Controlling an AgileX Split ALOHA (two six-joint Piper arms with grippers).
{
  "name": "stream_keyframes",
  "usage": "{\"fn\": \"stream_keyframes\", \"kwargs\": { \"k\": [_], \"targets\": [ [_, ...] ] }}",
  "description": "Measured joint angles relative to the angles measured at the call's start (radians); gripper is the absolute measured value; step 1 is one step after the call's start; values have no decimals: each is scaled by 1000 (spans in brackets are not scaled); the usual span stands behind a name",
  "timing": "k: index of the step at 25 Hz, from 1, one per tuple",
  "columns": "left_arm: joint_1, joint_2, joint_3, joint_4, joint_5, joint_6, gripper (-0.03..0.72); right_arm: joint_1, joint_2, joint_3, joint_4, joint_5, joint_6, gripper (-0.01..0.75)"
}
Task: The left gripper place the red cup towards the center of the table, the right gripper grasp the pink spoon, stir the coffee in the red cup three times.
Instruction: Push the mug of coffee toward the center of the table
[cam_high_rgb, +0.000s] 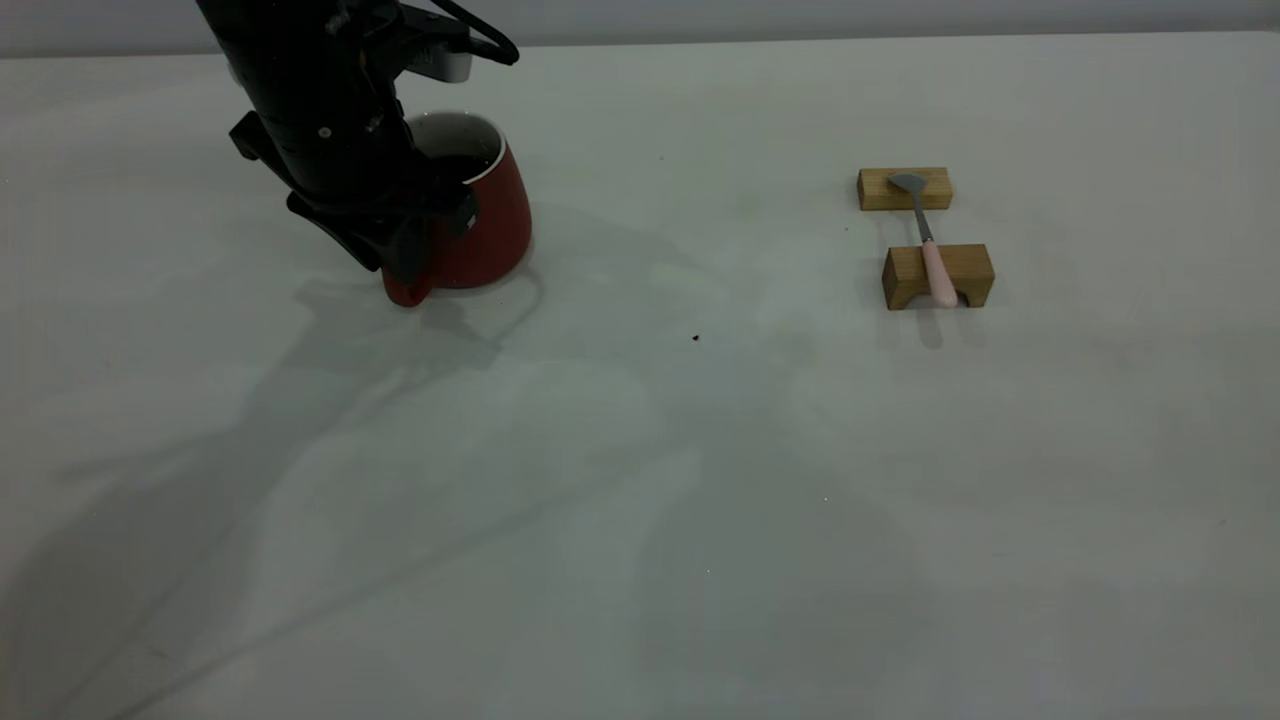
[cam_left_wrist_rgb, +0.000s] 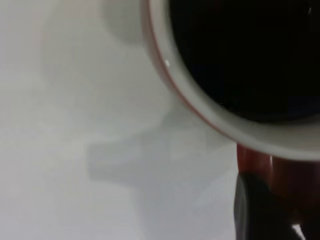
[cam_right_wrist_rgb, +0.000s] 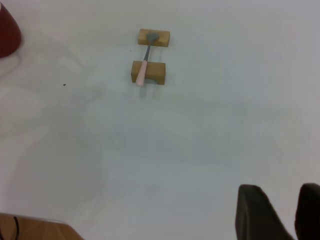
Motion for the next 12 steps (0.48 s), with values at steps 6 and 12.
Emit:
{"fn": "stream_keyframes", "kwargs": {
  "k": [6,12],
  "targets": [
    [0,-26,0,38,40,5,568,0,0,0,0,0,0,237],
    [0,-228,0,84,195,5,669,0,0,0,0,0,0,237]
  ]
}}
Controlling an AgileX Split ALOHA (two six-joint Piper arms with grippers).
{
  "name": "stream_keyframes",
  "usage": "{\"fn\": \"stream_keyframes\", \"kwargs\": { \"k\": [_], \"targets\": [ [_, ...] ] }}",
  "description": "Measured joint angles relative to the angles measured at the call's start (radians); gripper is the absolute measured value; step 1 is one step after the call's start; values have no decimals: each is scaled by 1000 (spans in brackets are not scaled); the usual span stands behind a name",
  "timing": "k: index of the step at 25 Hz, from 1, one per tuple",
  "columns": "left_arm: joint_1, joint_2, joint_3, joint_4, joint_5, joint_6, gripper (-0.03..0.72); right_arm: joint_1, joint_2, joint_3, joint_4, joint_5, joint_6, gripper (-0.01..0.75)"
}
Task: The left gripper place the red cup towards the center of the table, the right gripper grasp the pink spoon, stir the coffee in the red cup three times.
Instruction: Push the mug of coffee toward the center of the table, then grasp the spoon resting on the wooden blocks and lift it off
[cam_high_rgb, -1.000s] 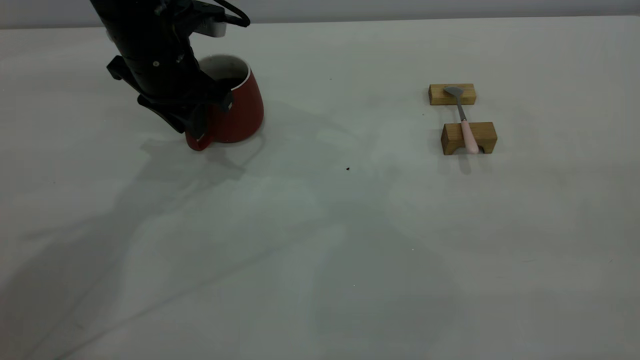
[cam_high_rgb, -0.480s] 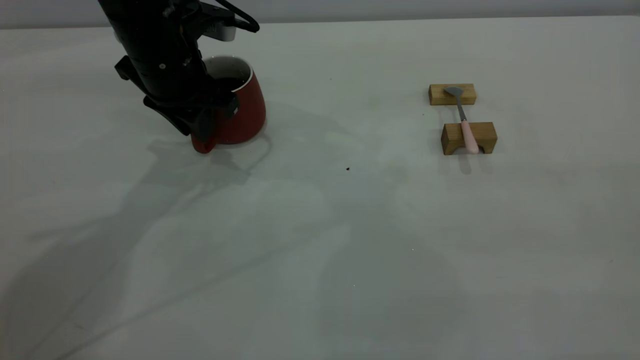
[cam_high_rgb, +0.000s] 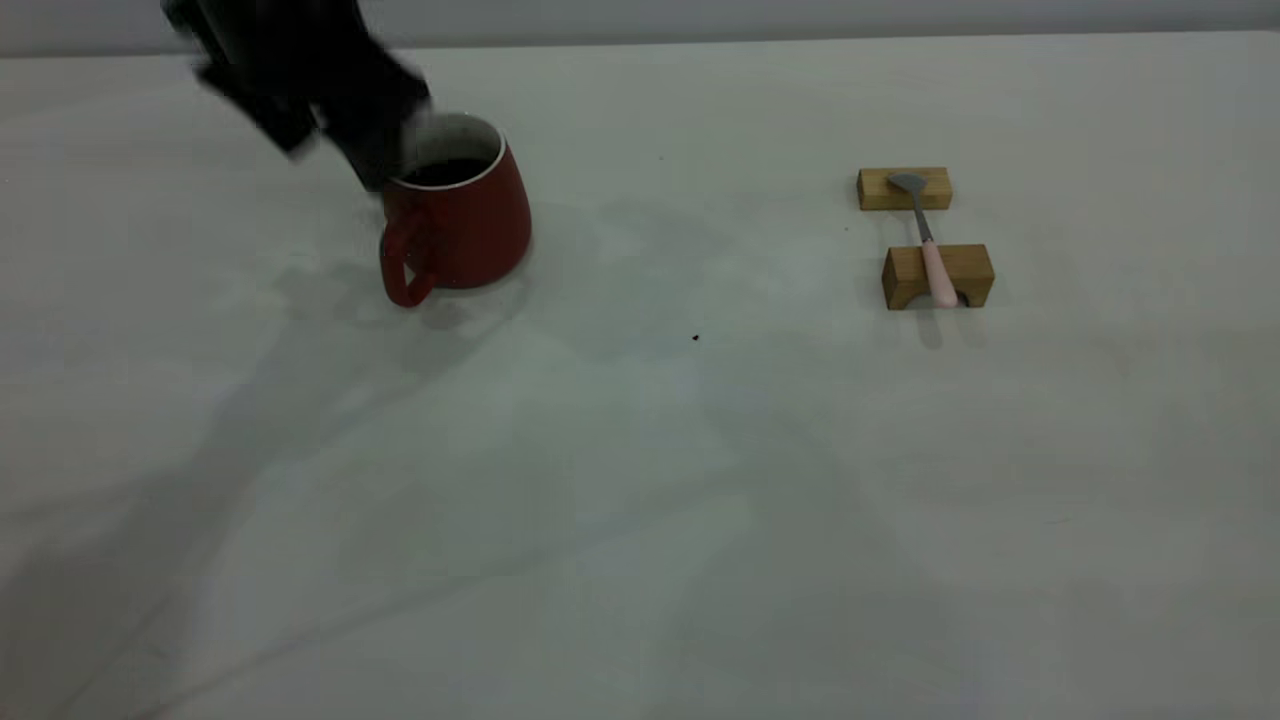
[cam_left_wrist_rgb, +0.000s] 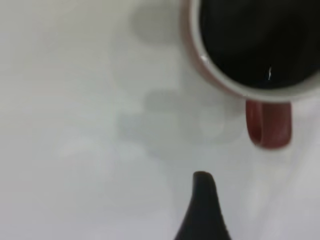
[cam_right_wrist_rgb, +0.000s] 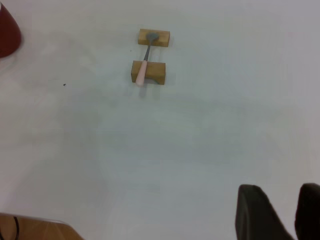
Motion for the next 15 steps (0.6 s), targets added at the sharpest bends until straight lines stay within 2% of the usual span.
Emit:
{"fn": "stream_keyframes", "kwargs": {
  "k": [3,7,10,12,15],
  "targets": [
    [-1,-147,0,39,145,0,622,0,0,0,0,0,0,237],
    [-1,-349,0,63,382,-35,511,0,0,0,0,0,0,237],
    [-1,-488,0,67,505,-124,427,0,0,0,0,0,0,237],
    [-1,-574,1,67,572,-162,376,0,0,0,0,0,0,237],
    [-1,-679,3,68,583,-179,311,0,0,0,0,0,0,237]
  ]
}}
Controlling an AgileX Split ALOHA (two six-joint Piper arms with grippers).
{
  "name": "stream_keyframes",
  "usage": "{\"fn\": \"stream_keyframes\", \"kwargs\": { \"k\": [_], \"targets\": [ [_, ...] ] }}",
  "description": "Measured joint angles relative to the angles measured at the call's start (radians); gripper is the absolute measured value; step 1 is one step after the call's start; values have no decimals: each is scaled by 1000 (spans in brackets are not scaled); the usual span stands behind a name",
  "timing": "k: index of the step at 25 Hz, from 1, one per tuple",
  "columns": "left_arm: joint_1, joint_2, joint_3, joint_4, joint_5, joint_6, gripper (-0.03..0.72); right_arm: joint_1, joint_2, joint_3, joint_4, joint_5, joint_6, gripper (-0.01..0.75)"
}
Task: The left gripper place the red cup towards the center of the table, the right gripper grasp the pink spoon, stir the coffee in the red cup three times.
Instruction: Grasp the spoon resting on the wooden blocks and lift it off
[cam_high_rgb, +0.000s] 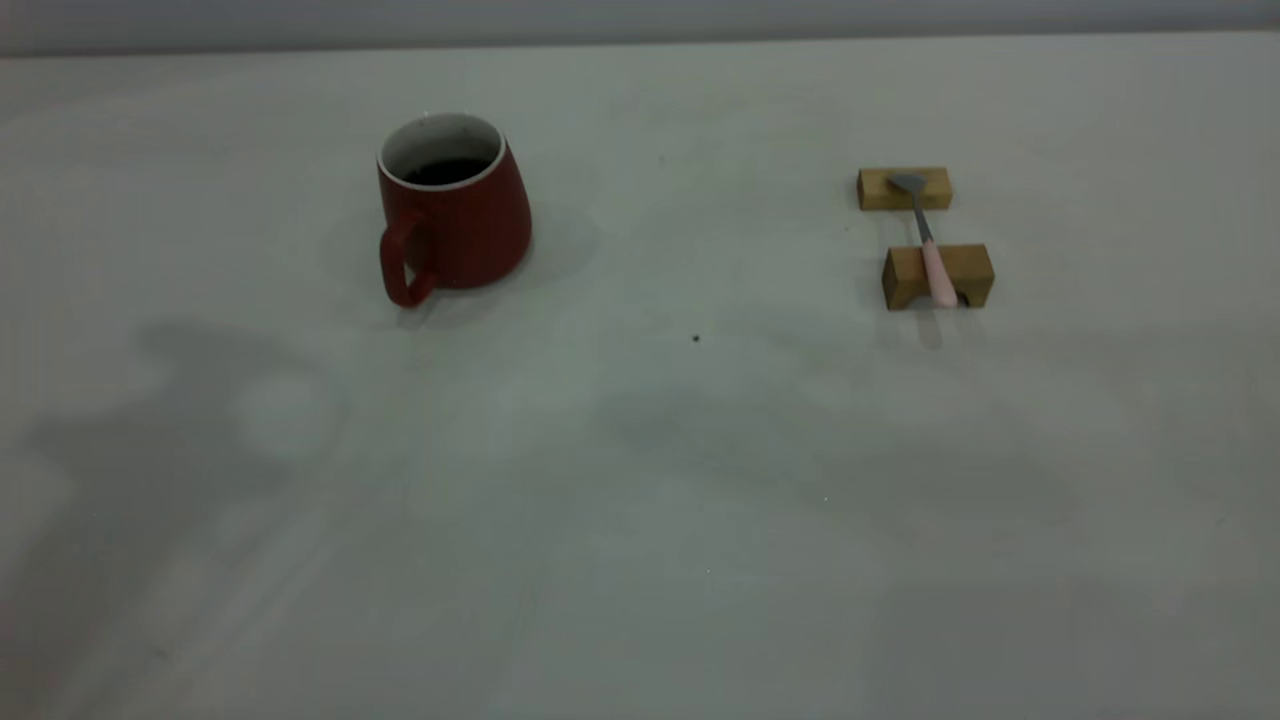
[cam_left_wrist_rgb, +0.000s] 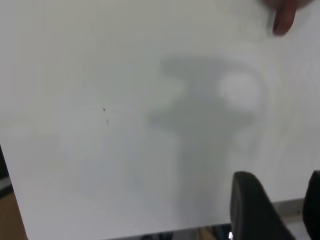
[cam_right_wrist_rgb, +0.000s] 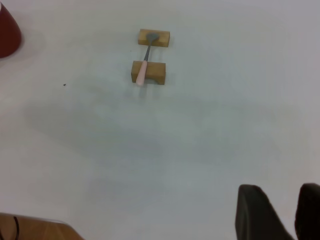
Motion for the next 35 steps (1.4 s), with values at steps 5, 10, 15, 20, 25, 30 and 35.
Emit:
{"fn": "stream_keyframes", "kwargs": {
  "k": [5,10,15,20,25,30,35],
  "targets": [
    [0,-153,28,-1,0,-4,230,0,0,0,0,0,0,237],
    [0,-353,176,-4,1,-4,219,0,0,0,0,0,0,237],
    [0,-664,438,-6,1,-45,219,0,0,0,0,0,0,237],
    [65,-935,679,-60,1,-68,225,0,0,0,0,0,0,237],
    [211,-1143,840,-154,-13,30,231,0,0,0,0,0,0,237],
    [309,-1285,861,-210,-32,131,234,0,0,0,0,0,0,237],
    [322,-1387,873,-224,-33,145,235,0,0,0,0,0,0,237]
  ]
}}
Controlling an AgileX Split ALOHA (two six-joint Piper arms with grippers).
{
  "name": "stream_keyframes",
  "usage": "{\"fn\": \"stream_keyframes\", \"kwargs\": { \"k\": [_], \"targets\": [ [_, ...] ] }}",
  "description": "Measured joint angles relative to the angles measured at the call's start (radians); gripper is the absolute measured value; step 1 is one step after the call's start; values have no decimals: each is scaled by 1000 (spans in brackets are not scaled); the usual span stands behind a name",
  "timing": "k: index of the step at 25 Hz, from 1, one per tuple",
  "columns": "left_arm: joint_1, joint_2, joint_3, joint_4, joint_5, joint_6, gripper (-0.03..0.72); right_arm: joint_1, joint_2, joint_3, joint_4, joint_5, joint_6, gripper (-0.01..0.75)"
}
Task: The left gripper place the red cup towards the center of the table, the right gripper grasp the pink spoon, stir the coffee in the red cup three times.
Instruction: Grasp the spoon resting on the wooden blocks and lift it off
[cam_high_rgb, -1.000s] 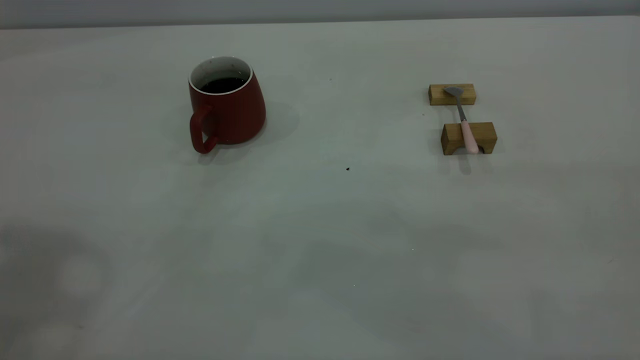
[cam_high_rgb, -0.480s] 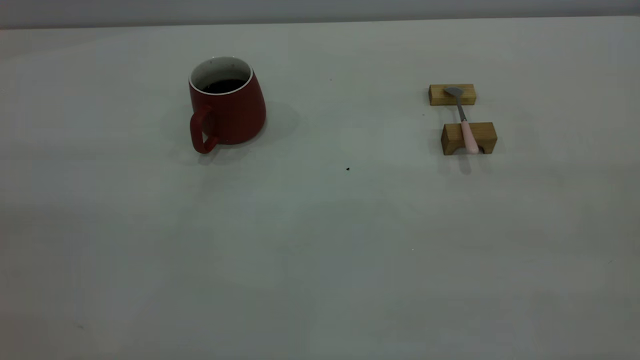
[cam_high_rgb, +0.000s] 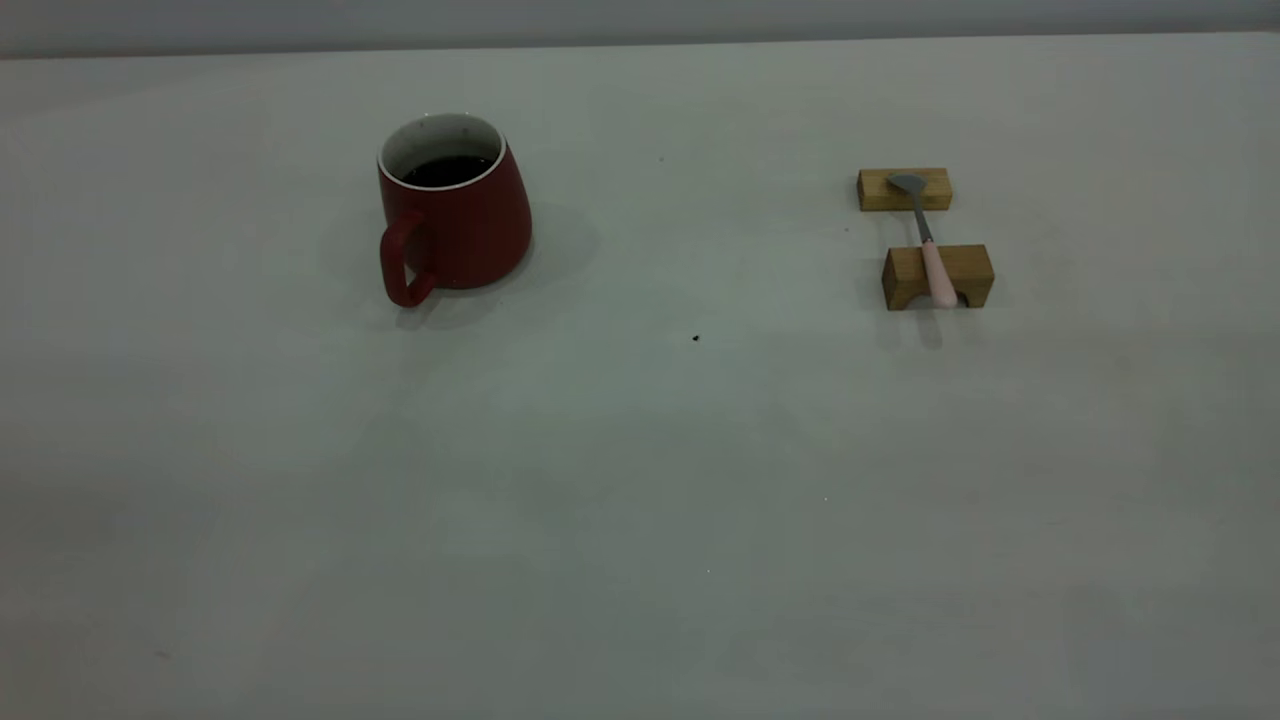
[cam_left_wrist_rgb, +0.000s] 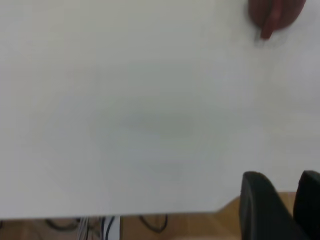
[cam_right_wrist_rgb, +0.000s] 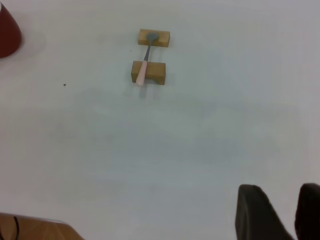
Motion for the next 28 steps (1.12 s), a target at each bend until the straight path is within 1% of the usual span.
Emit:
{"fn": "stream_keyframes", "kwargs": {
  "k": [3,18,22,24,26,28],
  "targets": [
    [0,-31,0,0,0,1,235,0,0,0,0,0,0,237],
    [0,-33,0,-2,0,1,235,0,0,0,1,0,3,237],
    [0,-33,0,-2,0,1,235,0,34,-5,-4,-16,73,246],
    [0,-33,0,-2,0,1,235,0,118,-17,-8,-42,109,279],
    [0,-33,0,-2,0,1,235,0,236,-34,-12,-104,123,339],
    [0,-33,0,-2,0,1,235,0,400,-49,-11,-195,121,432]
  ]
}}
